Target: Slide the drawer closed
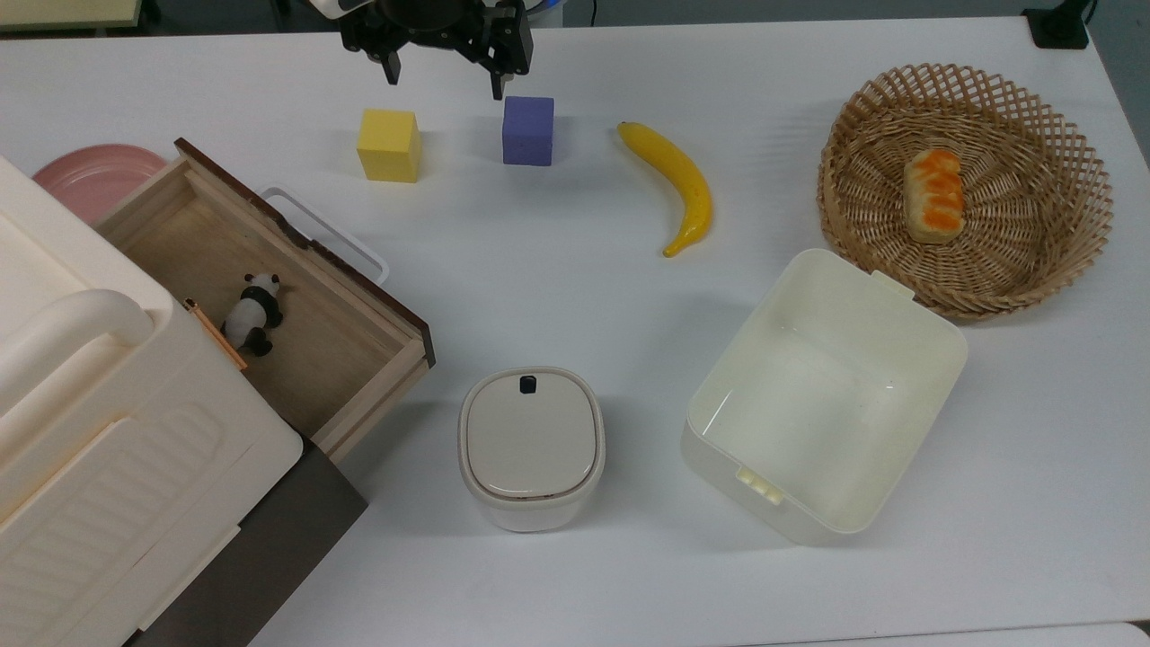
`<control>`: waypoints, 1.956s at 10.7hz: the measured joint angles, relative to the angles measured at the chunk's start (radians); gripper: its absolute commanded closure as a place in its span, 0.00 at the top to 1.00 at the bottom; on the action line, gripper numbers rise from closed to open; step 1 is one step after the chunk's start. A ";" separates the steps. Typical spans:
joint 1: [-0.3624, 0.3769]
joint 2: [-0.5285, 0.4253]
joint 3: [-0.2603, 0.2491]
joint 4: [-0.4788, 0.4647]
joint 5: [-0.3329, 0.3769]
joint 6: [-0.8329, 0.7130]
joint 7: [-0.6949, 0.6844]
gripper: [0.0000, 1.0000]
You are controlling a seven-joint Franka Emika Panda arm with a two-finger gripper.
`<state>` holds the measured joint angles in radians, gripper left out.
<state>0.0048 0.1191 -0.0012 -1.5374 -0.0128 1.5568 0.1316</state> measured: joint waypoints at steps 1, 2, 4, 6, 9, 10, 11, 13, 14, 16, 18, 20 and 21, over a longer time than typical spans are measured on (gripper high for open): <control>0.000 0.000 0.000 0.000 0.000 -0.002 0.000 0.98; 0.001 0.000 0.000 0.000 0.000 -0.006 0.000 0.82; 0.005 0.000 0.002 0.000 0.000 -0.014 0.000 0.54; 0.012 0.000 0.004 0.000 0.000 -0.025 0.029 0.36; 0.014 0.003 0.007 -0.018 0.011 -0.027 0.221 0.31; 0.013 0.007 0.007 -0.039 0.011 -0.017 0.280 0.31; 0.011 0.013 0.006 -0.069 0.011 0.012 0.323 0.31; 0.002 0.035 0.001 -0.129 0.011 0.092 0.375 0.30; -0.016 0.055 0.000 -0.139 0.010 0.139 0.388 0.29; -0.076 0.092 -0.003 -0.141 0.009 0.252 0.389 0.27; -0.127 0.123 -0.005 -0.141 -0.001 0.360 0.389 0.24; -0.142 0.166 -0.004 -0.134 -0.023 0.429 0.398 0.24; -0.142 0.174 -0.002 -0.132 -0.023 0.431 0.409 0.24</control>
<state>-0.1376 0.2934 -0.0035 -1.6696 -0.0362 1.9877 0.5406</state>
